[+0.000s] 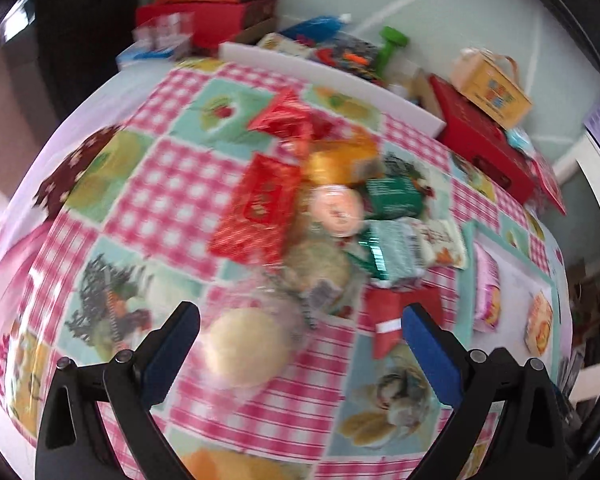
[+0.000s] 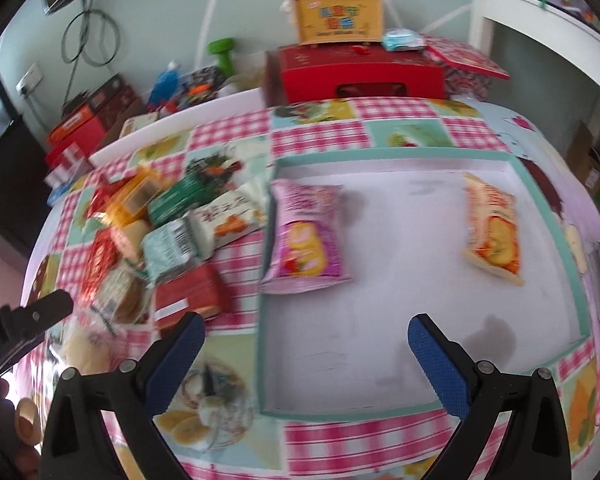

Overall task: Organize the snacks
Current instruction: 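Grasp the bagged round bun with the left tool while the right tool grasps the red wafer box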

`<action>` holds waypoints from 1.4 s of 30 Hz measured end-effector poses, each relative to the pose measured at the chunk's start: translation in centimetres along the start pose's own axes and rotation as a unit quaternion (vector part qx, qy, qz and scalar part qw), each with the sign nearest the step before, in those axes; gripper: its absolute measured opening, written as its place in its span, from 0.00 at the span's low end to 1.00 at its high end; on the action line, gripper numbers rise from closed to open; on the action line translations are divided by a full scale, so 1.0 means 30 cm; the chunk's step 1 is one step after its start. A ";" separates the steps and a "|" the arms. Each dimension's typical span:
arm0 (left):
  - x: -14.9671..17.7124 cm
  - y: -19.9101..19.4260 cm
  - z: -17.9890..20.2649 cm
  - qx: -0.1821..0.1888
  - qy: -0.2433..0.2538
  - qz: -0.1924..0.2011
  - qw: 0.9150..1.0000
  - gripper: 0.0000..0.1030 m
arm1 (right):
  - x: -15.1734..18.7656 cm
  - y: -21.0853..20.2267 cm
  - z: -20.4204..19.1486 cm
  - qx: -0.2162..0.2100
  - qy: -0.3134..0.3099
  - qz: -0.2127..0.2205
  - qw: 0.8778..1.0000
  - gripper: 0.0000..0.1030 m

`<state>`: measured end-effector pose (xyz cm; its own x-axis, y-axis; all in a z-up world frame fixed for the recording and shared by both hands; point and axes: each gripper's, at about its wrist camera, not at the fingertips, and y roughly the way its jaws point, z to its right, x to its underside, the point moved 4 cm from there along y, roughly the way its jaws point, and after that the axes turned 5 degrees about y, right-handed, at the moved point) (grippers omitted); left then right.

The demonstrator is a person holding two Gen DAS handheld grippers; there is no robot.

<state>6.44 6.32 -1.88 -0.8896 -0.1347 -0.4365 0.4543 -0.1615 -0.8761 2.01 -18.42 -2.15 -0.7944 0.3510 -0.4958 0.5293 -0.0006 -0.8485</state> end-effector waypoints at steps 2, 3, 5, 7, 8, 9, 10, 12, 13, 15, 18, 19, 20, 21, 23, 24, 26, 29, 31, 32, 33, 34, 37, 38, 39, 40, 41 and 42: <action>0.002 0.004 -0.043 -0.007 -0.017 0.000 1.000 0.98 | 0.012 0.008 -0.034 -0.010 -0.011 -0.005 1.000 0.99; 0.004 0.008 -0.060 -0.010 -0.024 -0.001 1.000 0.98 | 0.018 0.012 -0.050 -0.012 -0.018 -0.007 1.000 0.99; 0.013 0.023 -0.087 -0.017 -0.031 -0.008 0.999 0.98 | 0.027 0.019 -0.078 -0.010 -0.031 -0.008 0.999 0.98; 0.023 0.048 -0.097 -0.023 -0.032 -0.021 0.999 0.98 | 0.035 0.025 -0.102 -0.009 -0.042 -0.010 0.999 0.96; 0.032 0.064 -0.101 -0.025 -0.031 -0.030 0.999 0.98 | 0.039 0.030 -0.113 -0.009 -0.046 -0.012 0.999 0.95; 0.038 0.078 -0.100 -0.025 -0.030 -0.037 0.999 0.98 | 0.044 0.036 -0.122 -0.007 -0.050 -0.015 0.999 0.94; 0.044 0.089 -0.098 -0.025 -0.029 -0.043 0.998 0.98 | 0.046 0.040 -0.126 -0.006 -0.052 -0.017 0.998 0.93; 0.049 0.109 -0.088 -0.023 -0.025 -0.052 0.998 0.98 | 0.051 0.050 -0.134 -0.005 -0.056 -0.022 0.998 0.93; 0.053 0.115 -0.081 -0.022 -0.022 -0.056 0.998 0.98 | 0.052 0.052 -0.136 -0.004 -0.058 -0.023 0.998 0.93; 0.055 0.125 -0.071 -0.026 -0.014 -0.058 0.998 0.98 | 0.052 0.055 -0.136 -0.002 -0.059 -0.024 0.998 0.93; 0.061 0.141 -0.068 -0.033 -0.012 -0.065 0.997 0.98 | 0.050 0.058 -0.133 -0.001 -0.058 -0.025 0.998 0.93; 0.065 0.149 -0.070 -0.032 -0.013 -0.069 0.997 0.98 | 0.050 0.059 -0.132 -0.001 -0.058 -0.025 0.998 0.93; 0.066 0.158 -0.070 -0.034 -0.016 -0.075 0.997 0.98 | 0.050 0.061 -0.132 -0.001 -0.058 -0.026 0.998 0.93; 0.068 0.165 -0.073 -0.037 -0.017 -0.078 0.996 0.98 | 0.050 0.062 -0.132 -0.001 -0.058 -0.027 0.998 0.93; 0.073 0.176 -0.079 -0.047 -0.016 -0.082 0.995 0.98 | 0.050 0.065 -0.135 -0.002 -0.059 -0.027 0.998 0.93; 0.076 0.182 -0.077 -0.049 -0.014 -0.085 0.995 0.98 | 0.050 0.064 -0.136 -0.003 -0.059 -0.027 0.998 0.93; 0.082 0.191 -0.071 -0.046 -0.010 -0.089 0.995 0.97 | 0.049 0.063 -0.137 -0.004 -0.058 -0.027 0.998 0.93; 0.086 0.198 -0.050 -0.034 -0.005 -0.088 0.996 0.93 | 0.048 0.063 -0.139 -0.006 -0.056 -0.026 0.998 0.93; 0.086 0.199 -0.043 -0.039 -0.002 -0.087 0.995 0.82 | 0.047 0.066 -0.140 -0.007 -0.055 -0.026 0.998 0.93; 0.087 0.200 -0.042 -0.037 -0.003 -0.087 0.996 0.81 | 0.045 0.067 -0.141 -0.008 -0.056 -0.026 0.998 0.92; 0.087 0.199 -0.043 -0.035 -0.005 -0.086 0.996 0.80 | 0.042 0.068 -0.144 -0.010 -0.056 -0.024 0.998 0.91; 0.086 0.198 -0.045 -0.034 -0.007 -0.085 0.996 0.76 | 0.038 0.067 -0.146 -0.013 -0.056 -0.022 0.998 0.90; 0.075 0.206 -0.039 -0.030 -0.013 -0.083 0.996 0.74 | 0.021 0.066 -0.156 -0.023 -0.056 -0.011 0.998 0.86; 0.076 0.208 -0.033 -0.028 -0.016 -0.082 0.996 0.74 | 0.015 0.067 -0.163 -0.029 -0.058 -0.008 0.998 0.85; 0.074 0.211 -0.028 -0.027 -0.018 -0.082 0.996 0.74 | 0.011 0.069 -0.173 -0.034 -0.060 -0.006 0.998 0.83; 0.073 0.212 -0.030 -0.025 -0.020 -0.081 0.996 0.74 | 0.008 0.073 -0.183 -0.039 -0.062 -0.005 0.997 0.82; 0.068 0.213 -0.031 -0.023 -0.022 -0.081 0.996 0.74 | 0.008 0.077 -0.191 -0.043 -0.064 -0.005 0.997 0.82; 0.069 0.206 -0.037 -0.023 -0.024 -0.081 0.996 0.74 | 0.010 0.081 -0.201 -0.049 -0.067 -0.007 0.997 0.80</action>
<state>7.36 6.11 -8.43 -0.9473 -0.1572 -0.2791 0.3012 -0.1403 -0.9432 4.86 -12.66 -3.23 -0.8307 0.2223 -0.5105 0.5397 0.0961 -0.8364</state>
